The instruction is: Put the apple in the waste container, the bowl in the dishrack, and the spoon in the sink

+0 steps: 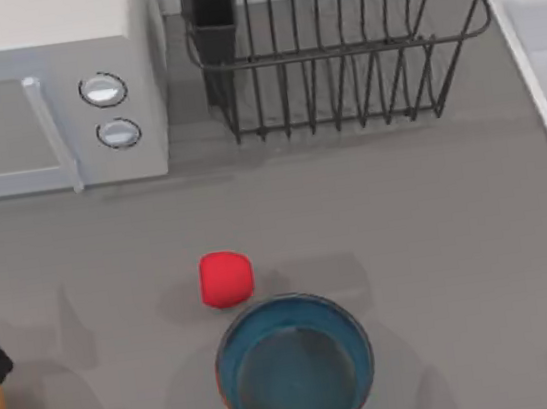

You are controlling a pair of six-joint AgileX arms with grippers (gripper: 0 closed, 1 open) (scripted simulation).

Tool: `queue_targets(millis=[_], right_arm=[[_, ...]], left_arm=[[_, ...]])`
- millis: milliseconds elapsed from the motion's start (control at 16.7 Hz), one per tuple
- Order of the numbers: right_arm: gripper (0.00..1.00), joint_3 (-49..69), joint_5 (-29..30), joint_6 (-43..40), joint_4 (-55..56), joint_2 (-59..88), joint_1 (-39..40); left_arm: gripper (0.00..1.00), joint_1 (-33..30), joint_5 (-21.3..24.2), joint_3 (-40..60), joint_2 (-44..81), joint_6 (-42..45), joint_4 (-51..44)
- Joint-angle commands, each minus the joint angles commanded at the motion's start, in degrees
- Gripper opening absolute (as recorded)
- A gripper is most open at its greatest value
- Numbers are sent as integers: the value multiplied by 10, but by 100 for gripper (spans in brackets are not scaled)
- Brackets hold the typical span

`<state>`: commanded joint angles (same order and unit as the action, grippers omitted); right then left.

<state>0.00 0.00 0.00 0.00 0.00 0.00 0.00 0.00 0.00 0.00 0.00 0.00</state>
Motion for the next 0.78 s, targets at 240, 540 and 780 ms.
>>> queue_targets(millis=[240, 540, 780], right_arm=[[100, 0, 0, 0, 0, 0, 0], [100, 0, 0, 0, 0, 0, 0], [100, 0, 0, 0, 0, 0, 0]], left_arm=[[100, -18, -3, 17, 18, -11, -11], [100, -140, -23, 126, 167, -84, -76], [100, -258, -61, 246, 373, -172, -143]])
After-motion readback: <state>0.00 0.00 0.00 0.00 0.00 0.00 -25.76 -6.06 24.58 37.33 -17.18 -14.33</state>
